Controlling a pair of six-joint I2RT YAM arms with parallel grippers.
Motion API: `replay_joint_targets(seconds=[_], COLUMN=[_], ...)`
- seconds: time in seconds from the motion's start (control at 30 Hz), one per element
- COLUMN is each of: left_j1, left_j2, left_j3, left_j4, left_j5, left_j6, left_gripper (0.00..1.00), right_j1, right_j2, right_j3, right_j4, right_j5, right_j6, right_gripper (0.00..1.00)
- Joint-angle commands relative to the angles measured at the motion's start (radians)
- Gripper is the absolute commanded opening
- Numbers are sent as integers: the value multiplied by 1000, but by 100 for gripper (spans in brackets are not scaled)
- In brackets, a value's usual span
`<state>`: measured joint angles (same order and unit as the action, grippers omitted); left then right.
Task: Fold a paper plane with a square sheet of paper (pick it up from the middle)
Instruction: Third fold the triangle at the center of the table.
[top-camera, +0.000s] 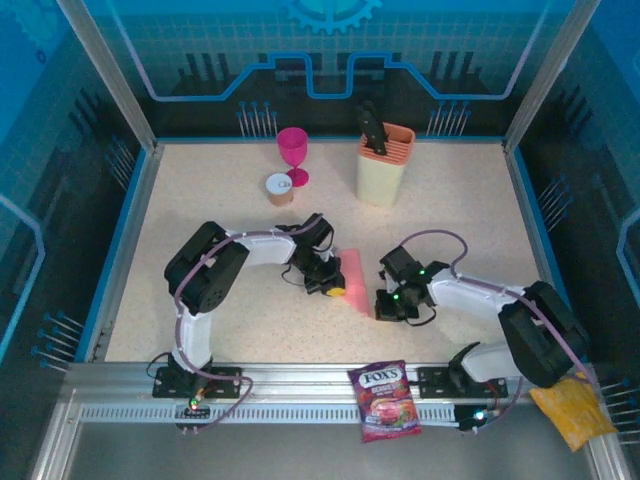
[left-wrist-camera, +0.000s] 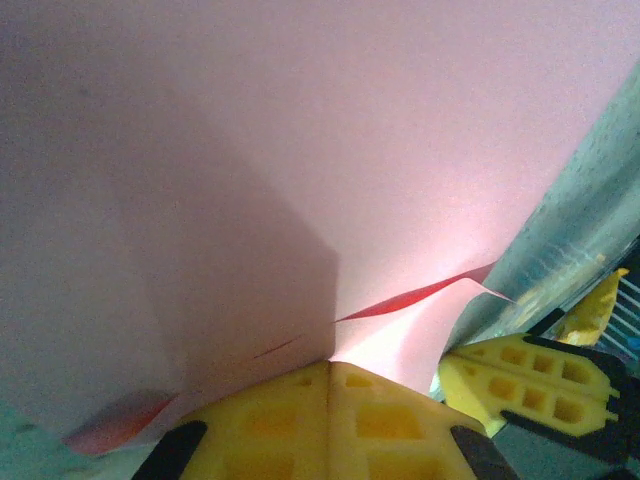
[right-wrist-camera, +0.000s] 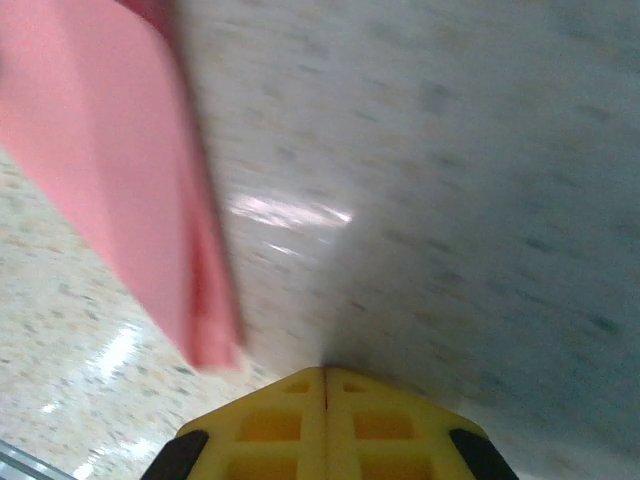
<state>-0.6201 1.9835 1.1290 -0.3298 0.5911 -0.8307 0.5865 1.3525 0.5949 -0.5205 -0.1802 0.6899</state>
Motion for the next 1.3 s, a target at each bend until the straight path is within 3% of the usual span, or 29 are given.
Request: replay_joint_targets(seconds=[0.0, 0.17, 0.37, 0.57, 1.27], left_j1=[52, 60, 52, 18, 9], left_j2=[28, -41, -187, -201, -161], left_j3=[-80, -157, -277, -295, -310], left_j4=[-91, -48, 52, 109, 129], left_j5=[-254, -292, -376, -420, -407], left_j6=[-72, -234, -568, -745, -762], left_gripper=[0, 0, 0, 0, 0], right_j1=[-35, -39, 1, 22, -6], right_j2=[-46, -43, 19, 111, 337], right_j3=[23, 112, 174, 187, 120], right_j4=[-153, -112, 50, 237, 588], right_j5=[30, -70, -188, -234, -245], right_j6=[9, -22, -2, 52, 163], right_gripper=[0, 0, 0, 0, 0])
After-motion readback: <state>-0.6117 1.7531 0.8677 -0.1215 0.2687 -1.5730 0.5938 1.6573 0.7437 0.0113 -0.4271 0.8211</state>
